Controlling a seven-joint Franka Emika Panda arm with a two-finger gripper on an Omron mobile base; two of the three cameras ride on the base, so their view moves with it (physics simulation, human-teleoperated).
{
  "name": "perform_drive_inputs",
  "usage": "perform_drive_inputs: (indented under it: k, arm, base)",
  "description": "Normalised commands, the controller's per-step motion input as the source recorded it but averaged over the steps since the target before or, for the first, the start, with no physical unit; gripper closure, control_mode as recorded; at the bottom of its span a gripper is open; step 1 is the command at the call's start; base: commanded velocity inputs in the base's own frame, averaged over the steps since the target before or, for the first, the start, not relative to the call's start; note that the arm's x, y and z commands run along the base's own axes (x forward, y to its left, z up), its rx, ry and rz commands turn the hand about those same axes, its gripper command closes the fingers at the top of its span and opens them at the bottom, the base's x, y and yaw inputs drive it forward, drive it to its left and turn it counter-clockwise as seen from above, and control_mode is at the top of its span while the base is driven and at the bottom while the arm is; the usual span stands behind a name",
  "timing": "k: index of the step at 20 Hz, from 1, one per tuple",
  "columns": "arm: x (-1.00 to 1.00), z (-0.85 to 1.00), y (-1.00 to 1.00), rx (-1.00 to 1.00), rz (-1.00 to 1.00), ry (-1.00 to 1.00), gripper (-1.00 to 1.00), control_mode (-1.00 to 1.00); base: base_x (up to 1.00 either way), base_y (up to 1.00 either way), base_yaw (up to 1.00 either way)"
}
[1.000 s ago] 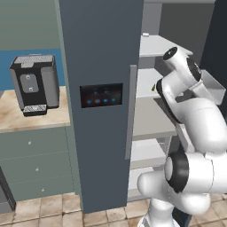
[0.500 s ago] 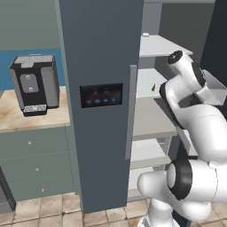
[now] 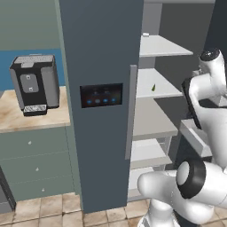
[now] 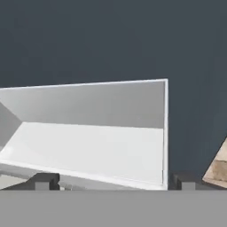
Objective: Take the lemon wedge from the fridge and place it on the plate with fish on the dining counter.
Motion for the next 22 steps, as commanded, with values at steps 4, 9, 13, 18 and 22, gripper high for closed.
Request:
perform_drive_inputs:
  k: [4,9,13,18,22]
  arm:
    - [-0.20,-0.07,-0.43,0.00,0.26,-0.05,-1.00,-1.00]
    - [-0.55,-0.06,0.99,-0.22,0.47,0.00,-1.00,-1.00]
    - [-0.59,0.00,1.00,-0.22,0.48,0.00,-1.00,-1.00]
    - [-0.27,-0.10,0.94,-0.05,0.47,0.00,-1.00,-1.00]
    - [0.12,0.00,0.32,0.01,0.17,0.00,-1.00,-1.00]
  base:
    - [0.00,0.00,0.00]
    - [0.00,0.00,0.00]
    - [0.00,0.00,0.00]
    - [0.00,0.00,0.00]
    - [0.00,0.00,0.00]
